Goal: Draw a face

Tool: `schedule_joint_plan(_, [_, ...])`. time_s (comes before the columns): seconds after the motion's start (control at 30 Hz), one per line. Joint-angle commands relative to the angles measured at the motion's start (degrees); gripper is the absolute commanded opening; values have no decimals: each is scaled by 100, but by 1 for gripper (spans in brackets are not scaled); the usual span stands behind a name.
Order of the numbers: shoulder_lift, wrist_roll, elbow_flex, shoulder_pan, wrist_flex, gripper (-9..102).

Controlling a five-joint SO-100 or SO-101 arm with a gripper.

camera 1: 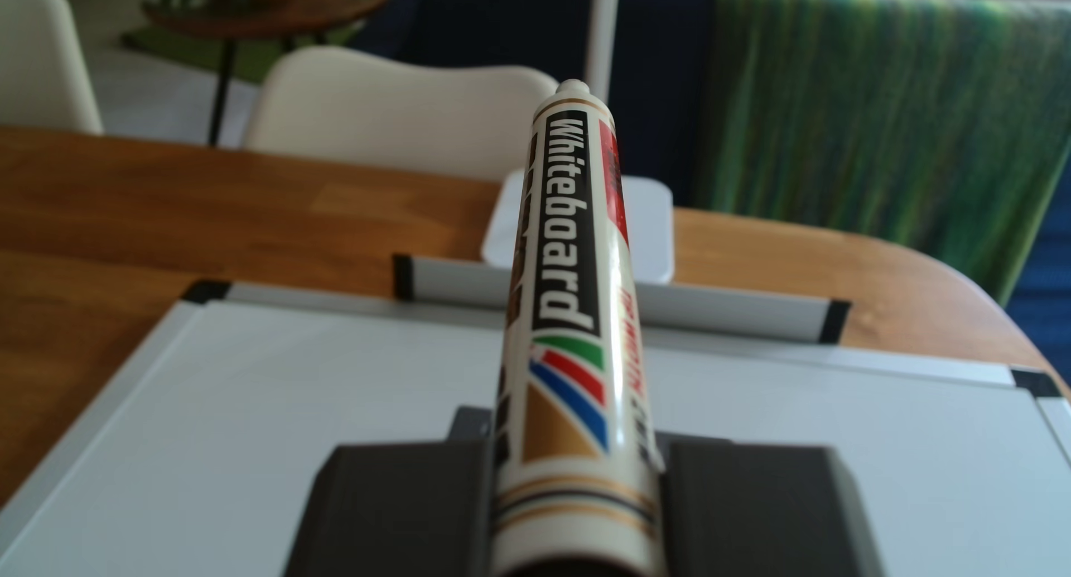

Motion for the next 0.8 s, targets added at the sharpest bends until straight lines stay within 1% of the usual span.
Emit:
schedule_joint_plan(0.0, [387, 62, -62, 79, -141, -1])
schedule_joint_plan(0.33, [492, 88, -404, 26, -158, -1])
schedule_joint_plan(0.77, [492, 88, -404, 26, -141, -1])
